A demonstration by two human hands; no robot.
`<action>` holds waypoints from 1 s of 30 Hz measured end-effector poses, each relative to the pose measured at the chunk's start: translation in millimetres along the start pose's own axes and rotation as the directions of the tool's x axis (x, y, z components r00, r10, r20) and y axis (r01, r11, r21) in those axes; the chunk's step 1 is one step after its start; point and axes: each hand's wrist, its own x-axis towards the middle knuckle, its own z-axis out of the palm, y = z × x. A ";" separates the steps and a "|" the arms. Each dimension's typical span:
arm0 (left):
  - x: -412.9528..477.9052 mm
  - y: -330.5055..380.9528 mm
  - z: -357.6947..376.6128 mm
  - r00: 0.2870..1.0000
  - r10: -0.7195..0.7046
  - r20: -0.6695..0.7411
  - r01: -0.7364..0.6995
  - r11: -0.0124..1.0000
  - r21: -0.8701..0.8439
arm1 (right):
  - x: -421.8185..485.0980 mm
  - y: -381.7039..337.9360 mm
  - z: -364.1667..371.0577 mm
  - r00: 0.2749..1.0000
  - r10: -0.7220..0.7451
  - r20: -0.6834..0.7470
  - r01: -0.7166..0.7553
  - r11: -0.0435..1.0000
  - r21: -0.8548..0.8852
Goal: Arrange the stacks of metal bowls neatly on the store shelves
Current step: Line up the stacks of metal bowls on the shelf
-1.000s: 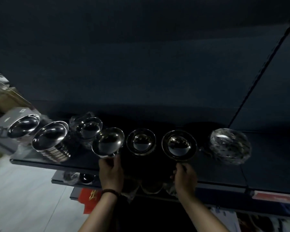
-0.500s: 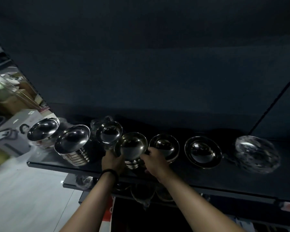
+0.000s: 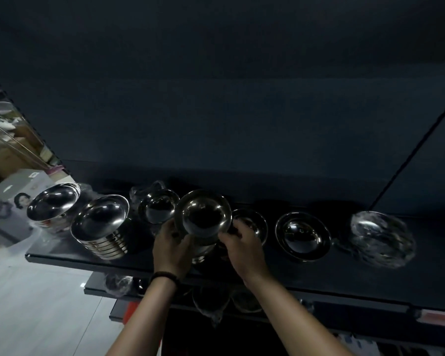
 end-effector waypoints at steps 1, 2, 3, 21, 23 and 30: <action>-3.1 5.9 8.0 1.000 0.023 0.010 -0.023 0.999 -0.033 | -0.3 -1.5 -9.7 0.998 -0.034 -0.049 0.033 0.999 -0.009; -6.4 11.9 17.6 0.999 0.038 0.033 -0.036 0.997 -0.071 | -0.3 -1.6 -21.3 0.994 -0.059 -0.097 0.058 0.998 -0.018; -10.3 17.4 28.3 0.996 0.049 0.068 -0.041 0.993 -0.107 | -1.2 -1.8 -34.1 0.988 -0.074 -0.138 0.073 0.997 -0.012; -68.6 47.5 188.3 0.863 0.031 0.504 0.008 0.997 -0.075 | 12.1 52.4 -210.3 0.843 -0.009 -0.538 -0.057 0.993 -0.106; -67.3 43.5 191.4 0.864 0.015 0.504 -0.017 1.000 0.000 | 16.3 62.8 -213.1 0.849 0.032 -0.527 -0.108 0.987 -0.115; -61.9 24.6 203.2 0.858 -0.017 0.513 -0.098 0.976 0.195 | 23.6 76.6 -211.8 0.868 0.043 -0.495 -0.192 0.948 -0.254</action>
